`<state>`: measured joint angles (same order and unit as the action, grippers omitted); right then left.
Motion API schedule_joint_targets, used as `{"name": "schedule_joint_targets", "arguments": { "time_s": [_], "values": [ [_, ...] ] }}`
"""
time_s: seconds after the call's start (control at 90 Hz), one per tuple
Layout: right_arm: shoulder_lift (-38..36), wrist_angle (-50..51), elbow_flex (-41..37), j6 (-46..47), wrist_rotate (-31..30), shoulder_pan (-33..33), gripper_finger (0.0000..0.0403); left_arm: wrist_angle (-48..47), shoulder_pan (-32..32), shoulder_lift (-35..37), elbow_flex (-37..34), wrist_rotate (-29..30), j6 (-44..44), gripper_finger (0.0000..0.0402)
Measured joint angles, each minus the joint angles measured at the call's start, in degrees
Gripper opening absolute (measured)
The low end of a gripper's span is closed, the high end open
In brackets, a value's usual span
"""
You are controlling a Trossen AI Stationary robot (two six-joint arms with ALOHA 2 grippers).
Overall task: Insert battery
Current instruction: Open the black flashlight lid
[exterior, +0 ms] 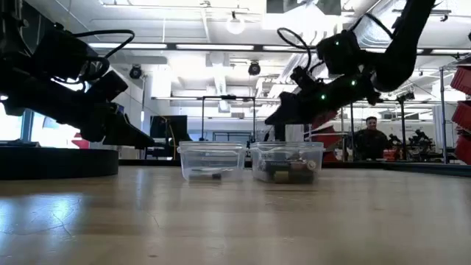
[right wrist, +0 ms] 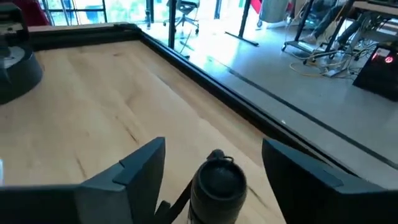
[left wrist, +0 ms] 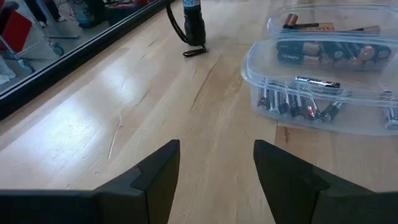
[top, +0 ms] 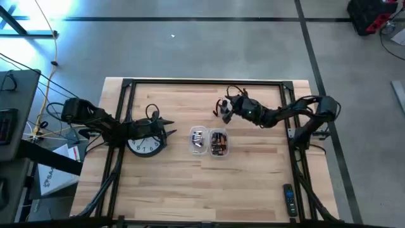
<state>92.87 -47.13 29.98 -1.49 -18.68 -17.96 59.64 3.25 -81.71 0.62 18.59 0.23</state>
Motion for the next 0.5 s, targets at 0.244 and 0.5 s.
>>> {"name": "schedule_joint_targets", "arguments": {
  "time_s": [0.244, 0.5],
  "values": [
    [-10.01, 10.72, 1.38, 1.12, 0.25, 1.91, 0.0236, 0.0, -0.01, -0.01, 0.0, 0.0, -0.02, 0.019],
    [-12.71, 37.22, 12.63, 6.06, 0.49, 2.72, 0.0236, -0.02, 0.0, 0.0, 0.0, 0.0, -0.02, 0.019]
  ]
}}
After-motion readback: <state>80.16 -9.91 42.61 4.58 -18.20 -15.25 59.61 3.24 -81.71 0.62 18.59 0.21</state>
